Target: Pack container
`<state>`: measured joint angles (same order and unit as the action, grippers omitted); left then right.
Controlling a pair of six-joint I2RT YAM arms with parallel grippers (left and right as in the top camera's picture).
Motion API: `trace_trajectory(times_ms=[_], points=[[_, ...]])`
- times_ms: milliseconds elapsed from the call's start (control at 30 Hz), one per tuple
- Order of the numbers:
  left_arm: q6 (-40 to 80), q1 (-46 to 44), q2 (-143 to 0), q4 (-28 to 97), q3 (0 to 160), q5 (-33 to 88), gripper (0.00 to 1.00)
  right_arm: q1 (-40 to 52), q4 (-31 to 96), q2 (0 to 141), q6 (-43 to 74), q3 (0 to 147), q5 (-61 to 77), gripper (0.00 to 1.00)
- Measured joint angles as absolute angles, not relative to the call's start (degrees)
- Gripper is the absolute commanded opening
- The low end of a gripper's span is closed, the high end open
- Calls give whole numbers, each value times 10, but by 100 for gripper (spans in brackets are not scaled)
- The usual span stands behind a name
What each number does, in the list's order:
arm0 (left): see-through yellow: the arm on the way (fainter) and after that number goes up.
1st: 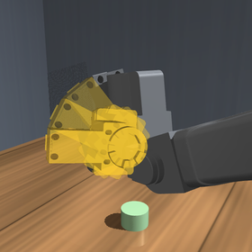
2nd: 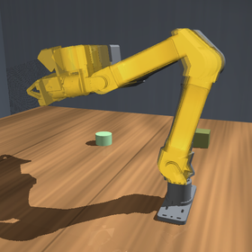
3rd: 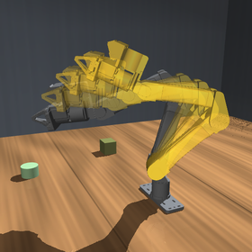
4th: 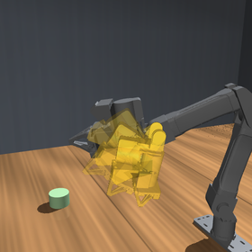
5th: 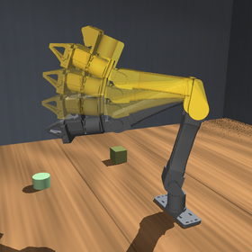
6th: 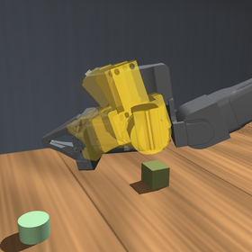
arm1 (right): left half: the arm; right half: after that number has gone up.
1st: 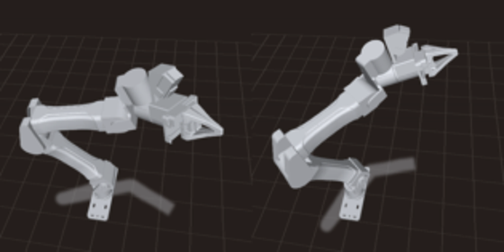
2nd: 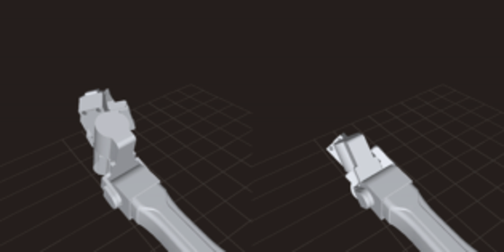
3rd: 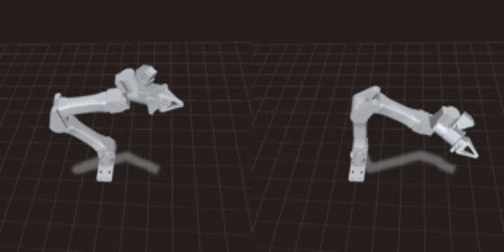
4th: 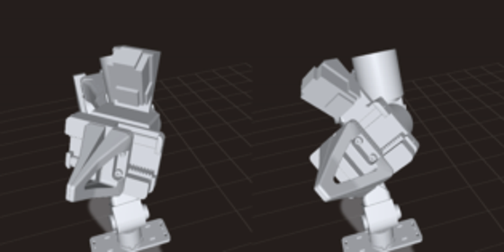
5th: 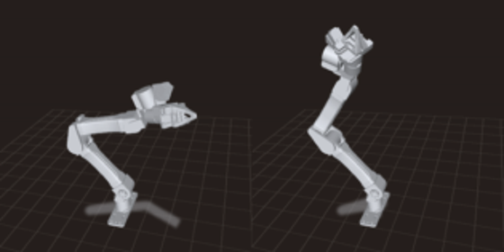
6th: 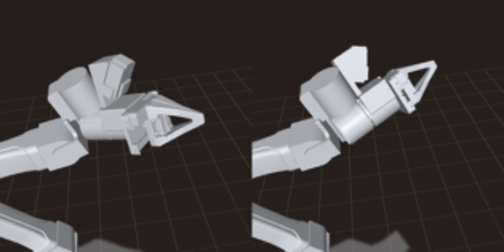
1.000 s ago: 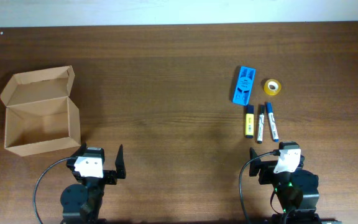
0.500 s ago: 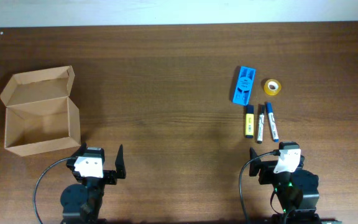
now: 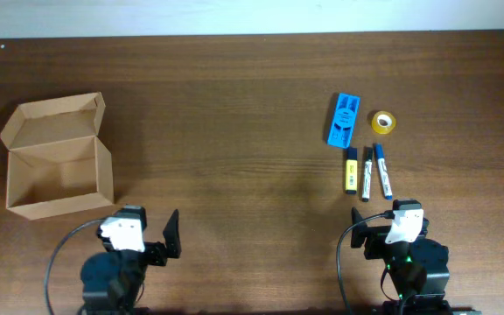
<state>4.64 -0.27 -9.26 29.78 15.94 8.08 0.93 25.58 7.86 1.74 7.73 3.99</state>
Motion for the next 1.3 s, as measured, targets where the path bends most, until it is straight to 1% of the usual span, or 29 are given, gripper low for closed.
trace_trajectory(times_ms=[133,200,400,467,567,700,767,933,967,1033,1133,1200,1300], points=[[50,-3,-260,361,309,71,100,9,255,78,17,77,40,99],[38,-3,-366,410,420,68,100,9,255,78,17,77,40,99],[-1,-3,-658,611,785,41,100,9,255,77,17,77,41,99],[-9,-3,-736,660,884,36,100,9,255,77,17,77,41,99],[-15,-3,-819,706,980,29,100,9,255,77,17,77,42,99],[-20,6,-881,731,1021,16,100,9,255,77,17,77,42,99],[-18,25,-904,747,1023,14,92,9,255,77,17,77,42,99],[-19,96,-973,768,1023,13,91,9,255,77,17,77,41,99],[-19,110,-987,768,1023,15,84,9,255,77,17,77,42,99],[-18,136,-1019,769,1023,21,82,9,255,77,17,77,42,99],[-20,163,-1064,767,1023,31,81,9,255,77,17,77,41,99],[-20,172,-1095,765,1023,33,76,9,255,77,17,77,42,99],[-24,173,-1139,758,1023,38,72,9,255,77,17,77,42,99]])
